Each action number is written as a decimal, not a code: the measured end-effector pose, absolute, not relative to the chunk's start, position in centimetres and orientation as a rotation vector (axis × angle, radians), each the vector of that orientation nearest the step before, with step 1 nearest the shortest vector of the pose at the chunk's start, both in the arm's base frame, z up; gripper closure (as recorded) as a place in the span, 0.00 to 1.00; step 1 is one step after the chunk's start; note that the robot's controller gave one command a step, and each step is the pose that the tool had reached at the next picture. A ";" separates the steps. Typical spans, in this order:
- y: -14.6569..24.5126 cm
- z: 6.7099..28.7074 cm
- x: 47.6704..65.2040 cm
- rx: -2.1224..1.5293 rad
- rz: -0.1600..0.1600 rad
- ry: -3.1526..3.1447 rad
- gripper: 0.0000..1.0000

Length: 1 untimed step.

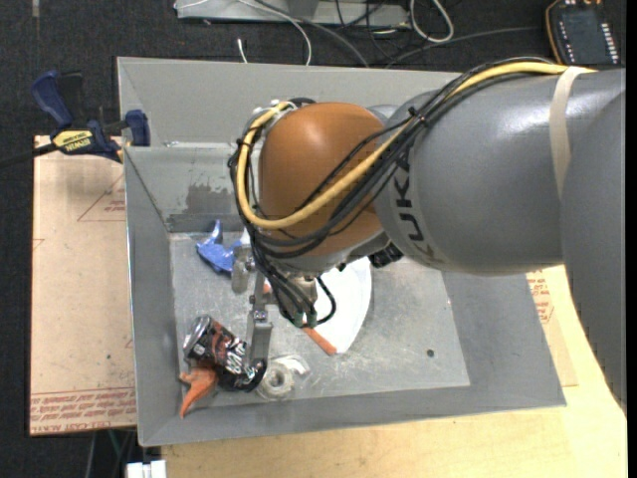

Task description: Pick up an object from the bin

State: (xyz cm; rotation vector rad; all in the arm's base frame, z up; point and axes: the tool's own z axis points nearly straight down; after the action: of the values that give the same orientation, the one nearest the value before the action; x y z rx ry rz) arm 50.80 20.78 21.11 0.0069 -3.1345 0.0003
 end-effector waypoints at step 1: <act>20.7 21.4 51.0 0.000 -0.002 -3.141 0.00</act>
Offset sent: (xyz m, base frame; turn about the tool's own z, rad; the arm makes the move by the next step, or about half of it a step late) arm -0.0247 -0.0393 -0.1411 0.3622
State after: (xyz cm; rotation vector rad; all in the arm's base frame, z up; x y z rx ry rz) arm 51.01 20.66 21.44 -0.0004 -3.1414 -0.0017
